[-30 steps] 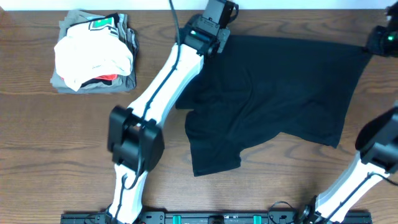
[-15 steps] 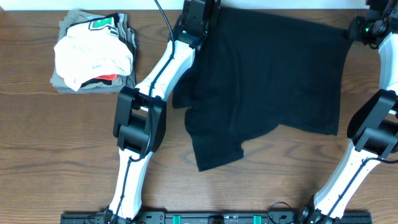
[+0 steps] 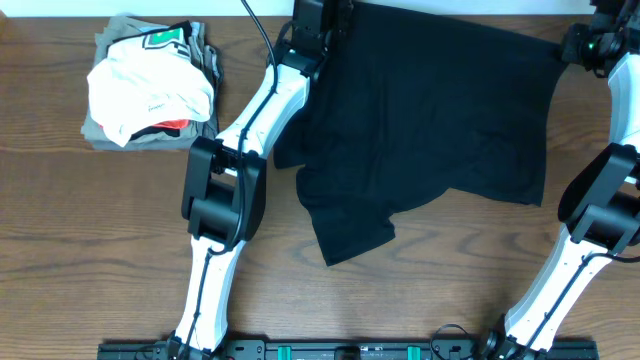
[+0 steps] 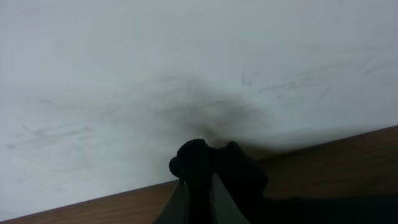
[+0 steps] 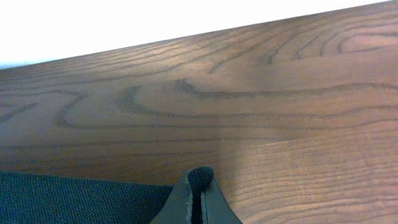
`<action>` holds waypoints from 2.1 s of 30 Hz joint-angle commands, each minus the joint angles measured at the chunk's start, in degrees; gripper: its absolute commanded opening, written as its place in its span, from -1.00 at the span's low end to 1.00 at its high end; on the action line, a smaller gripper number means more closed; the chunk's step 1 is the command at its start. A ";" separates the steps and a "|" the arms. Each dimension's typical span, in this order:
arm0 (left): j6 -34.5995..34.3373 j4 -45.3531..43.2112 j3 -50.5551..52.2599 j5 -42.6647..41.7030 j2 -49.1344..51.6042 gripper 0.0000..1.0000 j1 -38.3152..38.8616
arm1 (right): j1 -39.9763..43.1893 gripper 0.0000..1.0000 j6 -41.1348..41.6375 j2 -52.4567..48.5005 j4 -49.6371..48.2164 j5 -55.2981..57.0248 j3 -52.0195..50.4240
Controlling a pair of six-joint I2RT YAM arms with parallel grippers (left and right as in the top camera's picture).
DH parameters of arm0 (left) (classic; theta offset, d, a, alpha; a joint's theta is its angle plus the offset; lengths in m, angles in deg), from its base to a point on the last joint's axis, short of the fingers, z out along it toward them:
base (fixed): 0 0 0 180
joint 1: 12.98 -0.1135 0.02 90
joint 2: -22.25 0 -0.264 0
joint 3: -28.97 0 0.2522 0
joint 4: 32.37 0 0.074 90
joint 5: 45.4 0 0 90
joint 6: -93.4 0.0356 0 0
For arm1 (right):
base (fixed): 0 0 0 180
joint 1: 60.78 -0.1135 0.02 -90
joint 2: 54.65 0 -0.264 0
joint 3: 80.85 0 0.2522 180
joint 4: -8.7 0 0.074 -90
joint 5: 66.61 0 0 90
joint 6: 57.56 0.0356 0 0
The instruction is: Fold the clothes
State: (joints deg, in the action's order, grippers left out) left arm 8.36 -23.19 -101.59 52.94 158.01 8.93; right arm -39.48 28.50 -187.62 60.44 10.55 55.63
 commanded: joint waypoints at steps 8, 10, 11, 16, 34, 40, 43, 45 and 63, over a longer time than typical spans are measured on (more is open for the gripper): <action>1.01 6.56 -0.59 2.82 -0.85 -0.88 -2.95 | 0.81 -0.98 -1.46 0.87 5.11 3.13 0.24; 1.01 10.75 -0.59 2.80 -2.38 -0.88 -2.58 | 0.81 -0.98 -1.44 1.51 8.41 3.10 0.24; 1.01 12.83 -0.59 2.80 -3.28 -0.88 -2.47 | 0.83 -0.98 -1.46 1.79 10.27 3.13 0.24; 1.01 24.87 -0.59 2.80 -7.65 -0.88 -1.75 | 1.20 -0.98 -1.44 2.75 18.36 3.13 0.24; 0.31 55.58 0.39 1.79 -11.80 -0.88 1.92 | 4.28 -0.97 -1.51 3.21 28.94 2.95 0.24; 0.33 56.15 5.42 -3.10 -11.67 -0.88 1.92 | 4.24 -0.97 -1.51 3.19 28.94 2.95 0.22; 0.35 55.80 7.78 -3.32 -11.67 -0.87 1.97 | 4.24 -0.97 -1.49 3.19 28.94 2.93 0.22; 0.35 55.67 9.01 -3.28 -11.67 -0.42 1.95 | 4.20 -0.97 -1.49 3.19 28.94 2.95 0.22; 0.37 52.30 9.66 -3.21 -11.67 0.96 1.73 | 4.20 -0.73 -1.49 2.75 29.38 2.97 0.15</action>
State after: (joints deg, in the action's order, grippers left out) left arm 8.33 28.98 -92.06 49.12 146.03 10.85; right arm -35.61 27.43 -186.74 89.55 12.93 55.63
